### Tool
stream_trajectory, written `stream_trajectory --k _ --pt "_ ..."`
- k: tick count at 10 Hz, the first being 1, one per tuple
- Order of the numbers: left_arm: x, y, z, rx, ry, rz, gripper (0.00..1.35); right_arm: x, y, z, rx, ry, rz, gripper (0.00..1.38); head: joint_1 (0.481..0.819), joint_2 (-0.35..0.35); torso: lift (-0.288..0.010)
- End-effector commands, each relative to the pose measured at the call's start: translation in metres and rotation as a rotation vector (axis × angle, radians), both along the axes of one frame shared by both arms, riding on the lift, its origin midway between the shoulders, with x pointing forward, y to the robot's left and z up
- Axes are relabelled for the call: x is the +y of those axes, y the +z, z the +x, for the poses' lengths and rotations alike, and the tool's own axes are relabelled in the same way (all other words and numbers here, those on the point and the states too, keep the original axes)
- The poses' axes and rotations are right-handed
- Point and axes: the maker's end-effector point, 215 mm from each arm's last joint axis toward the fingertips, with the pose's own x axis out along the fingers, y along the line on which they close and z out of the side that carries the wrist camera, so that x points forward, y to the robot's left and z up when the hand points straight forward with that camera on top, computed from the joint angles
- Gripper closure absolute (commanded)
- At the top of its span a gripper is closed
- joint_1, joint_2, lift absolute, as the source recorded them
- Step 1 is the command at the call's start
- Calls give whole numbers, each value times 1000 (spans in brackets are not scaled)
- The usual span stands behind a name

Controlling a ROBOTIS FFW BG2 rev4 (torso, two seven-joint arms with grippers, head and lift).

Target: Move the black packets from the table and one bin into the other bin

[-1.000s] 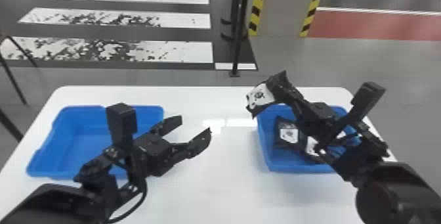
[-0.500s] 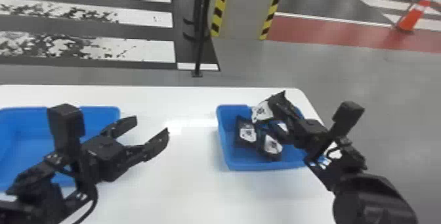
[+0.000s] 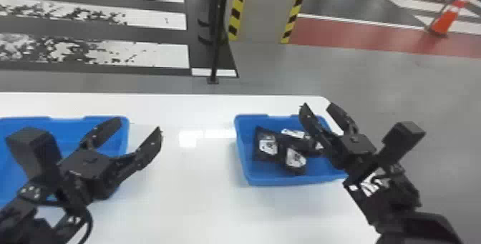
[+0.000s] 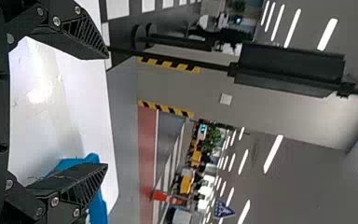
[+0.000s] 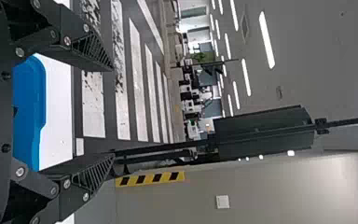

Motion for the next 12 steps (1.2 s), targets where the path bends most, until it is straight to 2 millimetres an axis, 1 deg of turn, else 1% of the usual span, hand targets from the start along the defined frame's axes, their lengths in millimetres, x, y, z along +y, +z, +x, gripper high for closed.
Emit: stream_trajectory --k 1,3,4,5,6,7,8,9,10,12 --pt "34 -3 -11 -33 125 11 237 4 1 -25 -9 -27 7 300 695 -237 -110" --pt "61 -14 -24 -42 238 57 237 24 -8 -44 20 -17 10 303 695 -201 -110" --pt "81 -7 -32 -92 320 97 237 34 -6 -61 30 -15 -15 305 695 -174 -110" --pt "94 0 -41 -130 369 107 239 43 -9 -75 57 1 -35 305 695 -141 -110" --pt "108 0 -47 -143 404 135 239 46 -18 -86 94 10 -45 306 695 -112 -110" --pt "121 -3 -54 -144 429 146 239 49 -20 -91 105 15 -40 306 695 -99 -110" --pt "130 2 -60 -165 453 141 239 53 -19 -92 103 22 -41 306 695 -77 -110" --pt "127 12 -62 -188 452 133 239 60 -19 -91 103 36 -37 308 695 -55 -110" --pt "124 14 -62 -190 446 130 239 64 -19 -90 102 44 -35 308 695 -40 -110" --pt "127 16 -62 -195 455 130 239 65 -21 -89 104 46 -31 308 695 -33 -110"
